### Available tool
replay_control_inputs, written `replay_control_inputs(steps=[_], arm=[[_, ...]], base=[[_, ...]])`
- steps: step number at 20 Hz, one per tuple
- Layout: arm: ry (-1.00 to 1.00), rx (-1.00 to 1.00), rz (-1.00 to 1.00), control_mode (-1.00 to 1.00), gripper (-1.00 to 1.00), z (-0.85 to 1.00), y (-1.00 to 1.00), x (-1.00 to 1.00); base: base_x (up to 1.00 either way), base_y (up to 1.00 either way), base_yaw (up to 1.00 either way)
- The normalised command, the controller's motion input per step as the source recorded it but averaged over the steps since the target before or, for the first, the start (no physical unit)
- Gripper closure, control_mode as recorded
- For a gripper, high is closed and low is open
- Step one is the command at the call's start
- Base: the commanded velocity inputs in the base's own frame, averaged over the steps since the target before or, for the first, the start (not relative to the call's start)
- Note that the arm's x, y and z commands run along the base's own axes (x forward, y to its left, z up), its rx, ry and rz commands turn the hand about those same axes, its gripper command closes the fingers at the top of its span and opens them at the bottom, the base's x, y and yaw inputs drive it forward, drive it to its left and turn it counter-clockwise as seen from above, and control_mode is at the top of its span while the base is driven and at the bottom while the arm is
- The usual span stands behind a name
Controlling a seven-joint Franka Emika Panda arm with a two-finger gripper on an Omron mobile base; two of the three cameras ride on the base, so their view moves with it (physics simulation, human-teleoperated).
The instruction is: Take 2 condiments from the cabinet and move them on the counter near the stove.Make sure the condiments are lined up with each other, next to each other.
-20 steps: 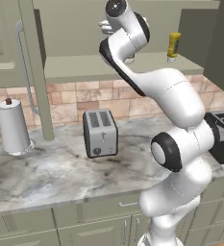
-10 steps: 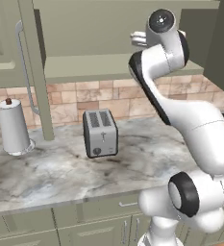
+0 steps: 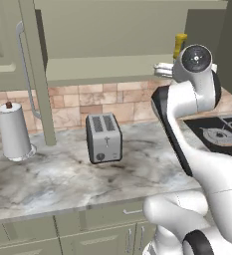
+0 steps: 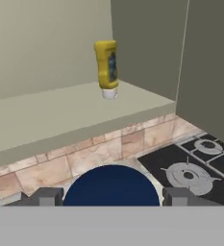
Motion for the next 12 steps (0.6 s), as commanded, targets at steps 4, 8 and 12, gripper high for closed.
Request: replay_control_inputs(steps=[4,8,12], arm=[[0.09,0.0,0.0,-1.0,1.0,-0.88,-0.29,0.0],[0.08,0.0,0.0,-1.0,1.0,-0.92,-0.17,0.17],[0.1,0.0,0.0,-1.0,1.0,-0.85,-0.11,0.49]], base=[[0.0,0.0,0.0],[0.0,0.0,0.0],[0.0,0.0,0.0]])
